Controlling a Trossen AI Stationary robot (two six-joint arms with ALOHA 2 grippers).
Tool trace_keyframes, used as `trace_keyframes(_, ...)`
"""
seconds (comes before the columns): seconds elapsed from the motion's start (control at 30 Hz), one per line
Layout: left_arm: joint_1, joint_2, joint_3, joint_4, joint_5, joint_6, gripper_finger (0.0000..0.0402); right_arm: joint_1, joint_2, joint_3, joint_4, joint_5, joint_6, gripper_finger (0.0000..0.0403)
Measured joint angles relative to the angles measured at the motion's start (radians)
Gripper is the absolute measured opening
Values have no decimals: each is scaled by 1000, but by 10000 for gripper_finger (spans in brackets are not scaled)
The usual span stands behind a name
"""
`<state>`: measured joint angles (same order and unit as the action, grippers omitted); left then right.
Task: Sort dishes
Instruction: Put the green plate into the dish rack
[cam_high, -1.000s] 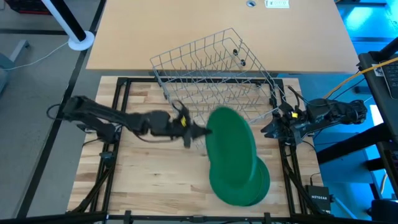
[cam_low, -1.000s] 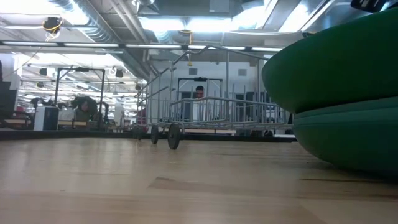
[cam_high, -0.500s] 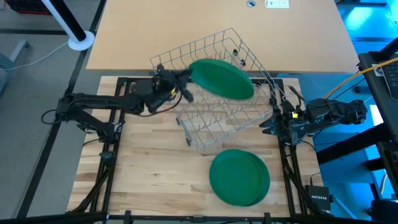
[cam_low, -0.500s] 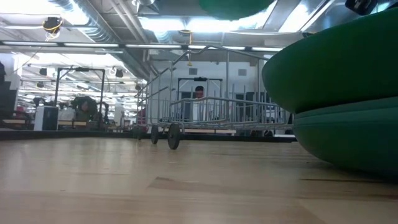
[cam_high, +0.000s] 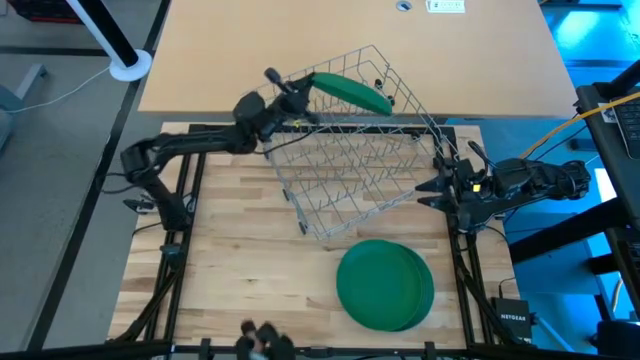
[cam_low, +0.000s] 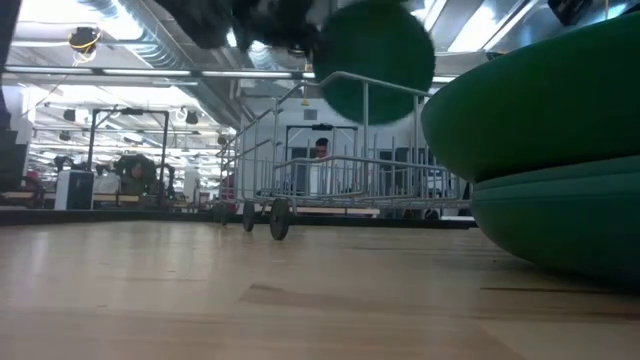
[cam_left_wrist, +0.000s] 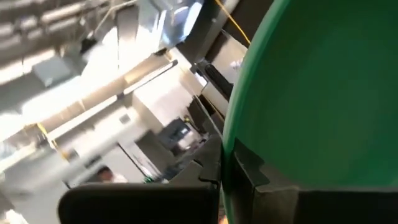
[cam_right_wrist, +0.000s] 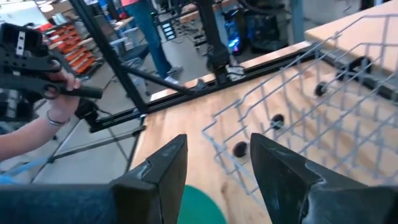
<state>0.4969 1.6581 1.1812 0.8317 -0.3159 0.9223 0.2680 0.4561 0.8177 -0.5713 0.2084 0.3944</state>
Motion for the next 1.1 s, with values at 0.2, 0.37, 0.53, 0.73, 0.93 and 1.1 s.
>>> trace_keyframes(0.2,90,167,112,-9,115,250,0,0,19,0,-6,40,-8,179)
trace_keyframes(0.37,115,288,258,-10,198,335,0,0,62,0,-7,52,-9,179)
trace_keyframes(0.53,118,336,364,-34,245,436,0,0,111,0,-7,63,-9,179)
trace_keyframes(0.73,145,339,403,-216,265,568,0,0,161,0,-7,62,-10,179)
trace_keyframes(0.93,173,339,401,-210,321,621,0,0,184,0,-6,61,-10,179)
trace_keyframes(1.1,177,339,401,-188,382,655,0,0,183,0,-6,62,-10,179)
